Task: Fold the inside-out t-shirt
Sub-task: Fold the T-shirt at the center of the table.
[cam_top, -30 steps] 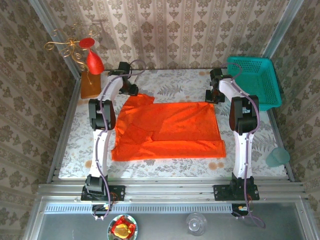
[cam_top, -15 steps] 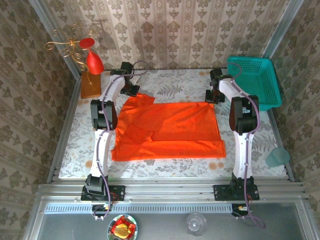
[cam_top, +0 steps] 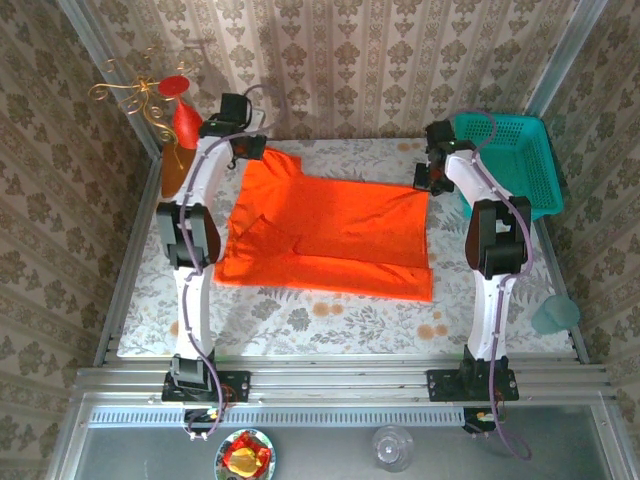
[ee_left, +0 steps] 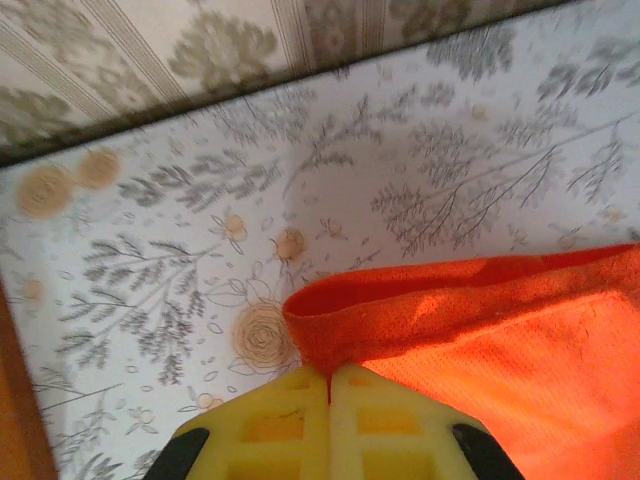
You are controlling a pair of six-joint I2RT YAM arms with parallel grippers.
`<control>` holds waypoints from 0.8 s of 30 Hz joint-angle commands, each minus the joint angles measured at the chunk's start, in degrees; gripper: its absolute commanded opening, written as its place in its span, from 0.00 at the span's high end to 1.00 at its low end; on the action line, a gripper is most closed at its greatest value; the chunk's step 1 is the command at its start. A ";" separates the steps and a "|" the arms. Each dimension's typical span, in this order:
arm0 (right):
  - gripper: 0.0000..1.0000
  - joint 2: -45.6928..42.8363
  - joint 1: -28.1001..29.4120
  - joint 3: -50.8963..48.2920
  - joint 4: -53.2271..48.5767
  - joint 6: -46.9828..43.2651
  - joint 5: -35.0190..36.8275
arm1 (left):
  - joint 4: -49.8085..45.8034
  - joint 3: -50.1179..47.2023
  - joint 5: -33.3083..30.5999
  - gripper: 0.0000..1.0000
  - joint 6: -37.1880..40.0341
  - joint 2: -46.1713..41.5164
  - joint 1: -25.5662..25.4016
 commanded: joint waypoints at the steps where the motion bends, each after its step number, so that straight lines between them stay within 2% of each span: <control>1: 1.00 -4.11 -0.11 -2.89 0.84 0.63 1.19 | 5.56 -8.15 0.98 1.00 -2.16 -5.36 0.56; 7: 1.00 -11.24 0.10 -12.83 4.09 1.80 -0.65 | 18.43 -29.93 2.78 1.00 -5.22 -18.36 1.09; 13: 1.00 -19.83 1.20 -25.63 7.92 4.25 -3.77 | 24.74 -46.02 4.29 1.00 -8.01 -27.06 3.10; 17: 1.00 -24.49 3.44 -32.84 9.45 5.84 -4.67 | 27.89 -54.51 5.40 1.00 -9.19 -31.23 4.51; 24: 1.00 -29.16 6.69 -41.37 10.36 8.71 -2.30 | 30.50 -64.91 4.60 1.00 -12.98 -36.46 5.62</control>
